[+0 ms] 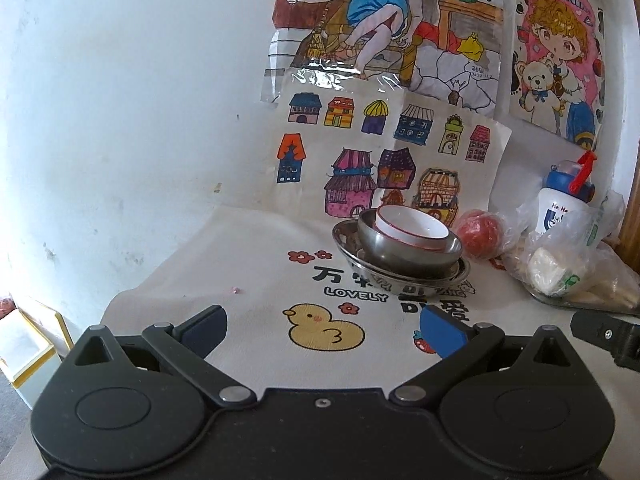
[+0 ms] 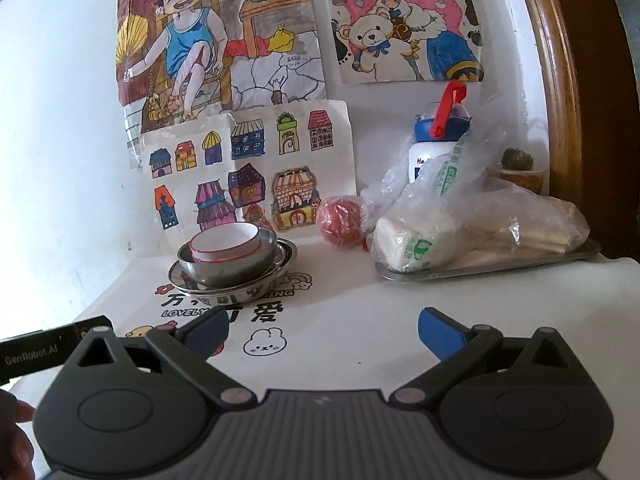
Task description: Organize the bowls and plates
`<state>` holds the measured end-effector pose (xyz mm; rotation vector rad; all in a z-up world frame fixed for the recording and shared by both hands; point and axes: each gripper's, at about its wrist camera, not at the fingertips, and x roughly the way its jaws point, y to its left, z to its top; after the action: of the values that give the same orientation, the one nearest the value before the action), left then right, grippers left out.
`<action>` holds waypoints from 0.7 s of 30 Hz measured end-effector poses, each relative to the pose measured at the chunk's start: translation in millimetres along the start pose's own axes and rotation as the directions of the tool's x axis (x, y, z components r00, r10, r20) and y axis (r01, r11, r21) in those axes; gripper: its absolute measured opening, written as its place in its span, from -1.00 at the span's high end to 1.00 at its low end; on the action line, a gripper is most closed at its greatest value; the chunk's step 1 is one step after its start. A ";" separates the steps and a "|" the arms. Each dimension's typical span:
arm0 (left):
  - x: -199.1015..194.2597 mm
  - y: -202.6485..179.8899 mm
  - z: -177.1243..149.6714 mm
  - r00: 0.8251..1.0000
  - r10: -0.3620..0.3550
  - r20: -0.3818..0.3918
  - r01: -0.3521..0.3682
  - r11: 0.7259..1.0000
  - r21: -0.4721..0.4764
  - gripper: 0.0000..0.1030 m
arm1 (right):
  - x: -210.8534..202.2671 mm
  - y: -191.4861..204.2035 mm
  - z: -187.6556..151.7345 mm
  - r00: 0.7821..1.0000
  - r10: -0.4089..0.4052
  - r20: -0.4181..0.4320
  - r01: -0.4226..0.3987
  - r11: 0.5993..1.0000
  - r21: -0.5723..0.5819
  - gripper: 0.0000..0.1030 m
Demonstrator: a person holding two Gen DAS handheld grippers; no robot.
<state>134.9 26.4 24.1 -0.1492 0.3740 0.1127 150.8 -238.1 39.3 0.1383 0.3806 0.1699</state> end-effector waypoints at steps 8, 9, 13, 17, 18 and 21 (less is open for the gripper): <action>-1.9 0.7 -0.2 1.000 0.003 0.007 -0.003 1.000 0.004 -0.99 | -1.9 -2.7 -0.3 1.000 -0.003 0.003 0.003 1.000 0.010 -1.00; -1.7 0.7 -0.2 1.000 0.003 0.008 -0.003 1.000 0.004 -0.99 | -2.3 -2.9 -0.4 1.000 -0.003 0.004 0.003 1.000 0.011 -1.00; -2.4 0.1 -0.1 1.000 0.005 0.010 -0.005 1.000 0.005 -0.99 | -3.4 -2.6 -1.0 1.000 0.000 0.006 0.000 1.000 0.011 -1.00; -2.7 -1.1 -0.4 1.000 0.006 0.010 -0.006 1.000 0.007 -0.99 | -4.6 -1.4 -0.9 1.000 0.006 0.009 -0.006 1.000 0.007 -1.00; -2.8 -1.3 -0.3 1.000 0.006 0.009 -0.006 1.000 0.006 -0.99 | -4.8 -1.2 -0.8 1.000 0.006 0.010 -0.006 1.000 0.007 -1.00; -3.1 -2.7 0.3 1.000 0.009 0.008 -0.010 1.000 0.010 -0.99 | -4.8 -1.5 -0.9 1.000 0.006 0.011 -0.006 1.000 0.006 -1.00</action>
<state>132.5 23.5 25.8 -0.1373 0.3669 0.1209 146.3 -240.4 40.0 0.1463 0.3696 0.1740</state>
